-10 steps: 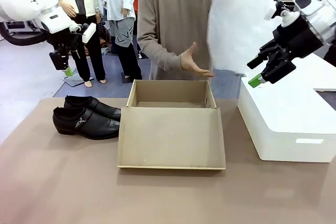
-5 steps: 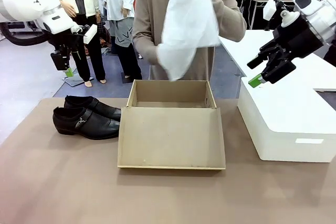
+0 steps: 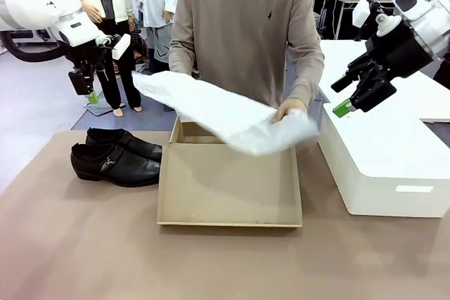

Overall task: Pack the shoes into the box.
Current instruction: Place one shoe of the Shoes into the Shoes Box.

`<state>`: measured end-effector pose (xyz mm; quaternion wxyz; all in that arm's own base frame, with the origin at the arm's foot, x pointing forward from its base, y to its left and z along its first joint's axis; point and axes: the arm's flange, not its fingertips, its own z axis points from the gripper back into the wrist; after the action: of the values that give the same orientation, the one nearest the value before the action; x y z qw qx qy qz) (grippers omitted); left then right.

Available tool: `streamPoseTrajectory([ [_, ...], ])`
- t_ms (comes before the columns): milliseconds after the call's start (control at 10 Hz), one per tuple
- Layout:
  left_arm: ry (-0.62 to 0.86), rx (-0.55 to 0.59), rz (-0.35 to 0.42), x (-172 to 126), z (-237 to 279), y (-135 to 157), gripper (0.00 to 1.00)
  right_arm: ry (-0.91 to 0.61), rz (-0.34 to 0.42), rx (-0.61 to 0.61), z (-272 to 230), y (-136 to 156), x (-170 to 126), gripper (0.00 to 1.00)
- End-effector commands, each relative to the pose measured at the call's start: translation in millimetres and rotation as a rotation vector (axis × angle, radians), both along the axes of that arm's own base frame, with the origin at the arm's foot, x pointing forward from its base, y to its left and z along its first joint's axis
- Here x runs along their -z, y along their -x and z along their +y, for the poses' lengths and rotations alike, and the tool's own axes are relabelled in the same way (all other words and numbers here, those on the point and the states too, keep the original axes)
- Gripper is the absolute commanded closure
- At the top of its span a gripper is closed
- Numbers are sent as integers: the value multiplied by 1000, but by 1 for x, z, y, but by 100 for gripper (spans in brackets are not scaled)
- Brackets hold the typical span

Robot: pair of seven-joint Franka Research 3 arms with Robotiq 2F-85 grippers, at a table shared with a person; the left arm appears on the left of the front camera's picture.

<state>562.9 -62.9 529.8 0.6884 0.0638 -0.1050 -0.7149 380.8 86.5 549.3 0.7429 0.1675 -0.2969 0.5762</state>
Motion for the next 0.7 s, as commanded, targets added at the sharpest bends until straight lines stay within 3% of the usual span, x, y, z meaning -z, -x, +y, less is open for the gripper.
streamPoseTrajectory([
  [0,-32,1,14,5,7,-17,0,-22,-12,-26,-1,-2,0,0],
  [600,0,-72,102,50,11,-51,0,-22,-12,-26,-1,-2,0,0],
])
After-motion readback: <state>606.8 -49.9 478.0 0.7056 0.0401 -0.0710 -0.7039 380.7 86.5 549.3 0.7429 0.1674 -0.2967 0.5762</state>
